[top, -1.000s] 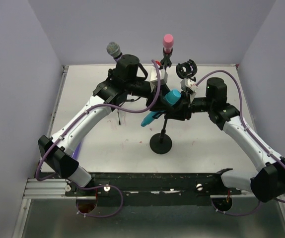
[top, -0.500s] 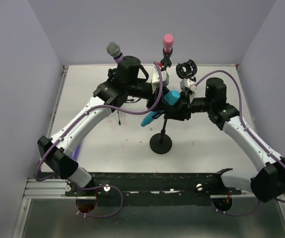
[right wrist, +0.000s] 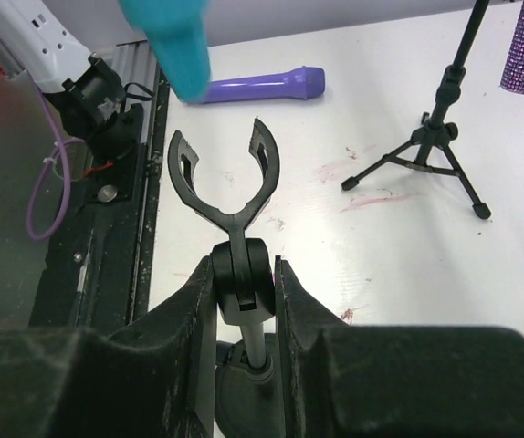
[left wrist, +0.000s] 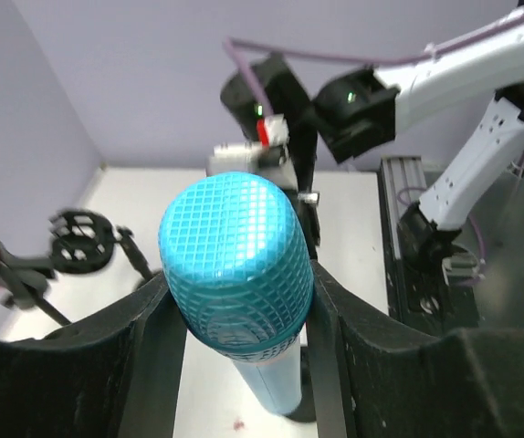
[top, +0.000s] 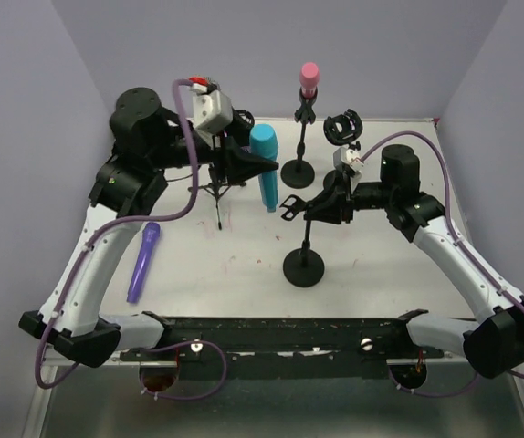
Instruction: Remove the microphone from the stand
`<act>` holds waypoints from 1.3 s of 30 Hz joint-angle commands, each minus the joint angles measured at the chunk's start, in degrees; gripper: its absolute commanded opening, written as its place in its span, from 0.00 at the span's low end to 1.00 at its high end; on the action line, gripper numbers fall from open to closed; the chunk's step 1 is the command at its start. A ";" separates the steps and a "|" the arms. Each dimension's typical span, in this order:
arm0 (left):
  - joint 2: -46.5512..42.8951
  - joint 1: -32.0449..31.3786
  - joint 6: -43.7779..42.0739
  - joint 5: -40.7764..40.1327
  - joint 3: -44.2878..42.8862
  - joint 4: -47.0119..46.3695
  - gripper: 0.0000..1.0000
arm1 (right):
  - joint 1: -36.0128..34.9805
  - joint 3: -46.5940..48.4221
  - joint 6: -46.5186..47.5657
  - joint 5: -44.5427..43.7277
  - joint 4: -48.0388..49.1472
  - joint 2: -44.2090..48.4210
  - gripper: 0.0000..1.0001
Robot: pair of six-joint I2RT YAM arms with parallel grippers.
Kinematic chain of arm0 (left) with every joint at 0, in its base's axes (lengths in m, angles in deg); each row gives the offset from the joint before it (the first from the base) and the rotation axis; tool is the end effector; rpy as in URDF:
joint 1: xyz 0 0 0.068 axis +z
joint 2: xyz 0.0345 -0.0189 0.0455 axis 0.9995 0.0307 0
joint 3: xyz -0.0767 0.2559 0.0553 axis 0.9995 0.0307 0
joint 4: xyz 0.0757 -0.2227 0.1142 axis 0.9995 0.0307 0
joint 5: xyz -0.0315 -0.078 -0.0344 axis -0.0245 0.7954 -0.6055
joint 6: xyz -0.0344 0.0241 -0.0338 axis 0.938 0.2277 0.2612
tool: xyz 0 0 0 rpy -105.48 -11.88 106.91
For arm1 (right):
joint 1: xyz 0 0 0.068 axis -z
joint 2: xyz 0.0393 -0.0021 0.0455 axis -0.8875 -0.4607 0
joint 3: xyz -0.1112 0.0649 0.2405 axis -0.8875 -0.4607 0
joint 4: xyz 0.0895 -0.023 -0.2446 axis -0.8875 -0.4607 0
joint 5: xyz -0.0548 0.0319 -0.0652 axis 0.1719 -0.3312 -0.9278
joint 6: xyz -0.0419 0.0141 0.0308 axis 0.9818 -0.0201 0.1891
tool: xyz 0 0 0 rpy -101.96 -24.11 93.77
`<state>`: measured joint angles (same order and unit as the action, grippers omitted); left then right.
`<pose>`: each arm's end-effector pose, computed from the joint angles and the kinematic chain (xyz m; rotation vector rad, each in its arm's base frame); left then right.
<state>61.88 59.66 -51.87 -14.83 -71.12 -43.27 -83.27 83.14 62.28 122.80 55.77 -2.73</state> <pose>0.2007 -0.1429 0.5157 1.1454 1.2477 -1.1317 0.2299 0.1209 0.3454 -1.2333 1.4220 1.1177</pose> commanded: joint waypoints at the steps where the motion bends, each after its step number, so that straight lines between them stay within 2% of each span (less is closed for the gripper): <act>1: -3.49 1.33 2.13 2.70 -7.85 -2.35 0.00 | 0.58 -0.29 1.76 -5.50 -5.83 -0.97 0.01; 4: -4.54 2.12 -4.46 1.39 -10.23 5.11 0.00 | 0.67 0.41 2.64 -5.76 -7.15 -0.53 0.03; 5: -5.24 2.56 -6.48 -0.09 -10.32 7.32 0.00 | 0.58 0.59 2.82 -6.11 -7.50 -0.27 0.12; 6: -6.03 3.35 -8.15 -1.24 -10.32 9.60 0.00 | 0.58 0.76 2.99 -6.38 -7.77 0.17 0.32; 8: -7.26 5.28 -12.10 -3.44 -10.32 14.87 0.00 | 0.58 0.85 3.00 -6.73 -8.21 1.40 0.52; 10: -8.40 6.77 -17.54 -8.09 -10.15 21.63 0.00 | 0.58 1.46 2.03 -7.60 -8.38 2.63 0.64; 12: -9.98 7.57 -21.42 -16.50 -8.22 26.83 0.00 | 0.58 2.52 1.59 -8.66 -9.61 3.77 0.70; 15: -11.48 8.36 -23.10 -28.55 -5.76 31.32 0.00 | 0.58 4.62 0.71 -10.42 -12.42 4.74 0.73; 21: -13.07 9.06 -28.72 -45.09 5.47 39.23 0.00 | 0.58 8.85 0.97 -12.88 -17.96 6.33 0.76; 23: -13.15 10.11 -28.65 -51.23 11.44 38.81 0.00 | 0.58 9.46 1.15 -13.93 -19.19 6.42 0.77; 27: -11.93 16.34 -29.61 -58.18 20.25 35.91 0.00 | 0.58 9.55 0.97 -15.43 -20.51 6.77 0.77; 33: -4.46 31.46 -27.95 -58.99 23.59 30.56 0.00 | 0.76 9.82 2.20 -16.40 -21.57 6.77 0.77; 39: 4.84 38.68 -23.03 -57.42 25.63 23.25 0.00 | 1.72 9.73 1.59 -16.05 -20.87 6.07 0.77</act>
<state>61.25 94.83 -78.63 -71.33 -45.70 -13.78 -82.51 91.73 63.90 107.87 35.68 3.67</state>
